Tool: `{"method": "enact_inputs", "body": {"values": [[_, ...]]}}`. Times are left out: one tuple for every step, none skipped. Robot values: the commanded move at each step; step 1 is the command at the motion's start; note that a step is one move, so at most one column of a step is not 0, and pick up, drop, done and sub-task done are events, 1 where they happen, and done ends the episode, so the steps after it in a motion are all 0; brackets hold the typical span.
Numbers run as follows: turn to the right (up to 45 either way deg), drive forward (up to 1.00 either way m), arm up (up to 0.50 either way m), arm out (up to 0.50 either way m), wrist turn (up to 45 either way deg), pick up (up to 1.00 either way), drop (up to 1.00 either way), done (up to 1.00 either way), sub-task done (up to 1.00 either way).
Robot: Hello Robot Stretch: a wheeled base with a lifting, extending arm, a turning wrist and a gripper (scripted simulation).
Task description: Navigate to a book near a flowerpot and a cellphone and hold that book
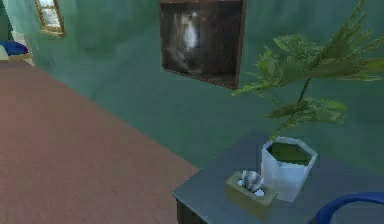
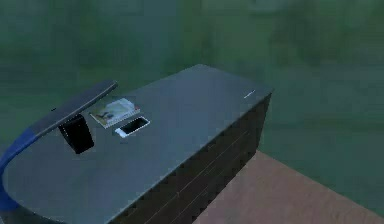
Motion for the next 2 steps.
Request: {"method": "enact_inputs", "body": {"values": [[-18.0, 0.0, 0.0, 0.0, 0.0, 0.0, 0.0, 0.0, 0.0], [45.0, 0.0, 0.0, 0.0, 0.0, 0.0, 0.0, 0.0, 0.0]]}}
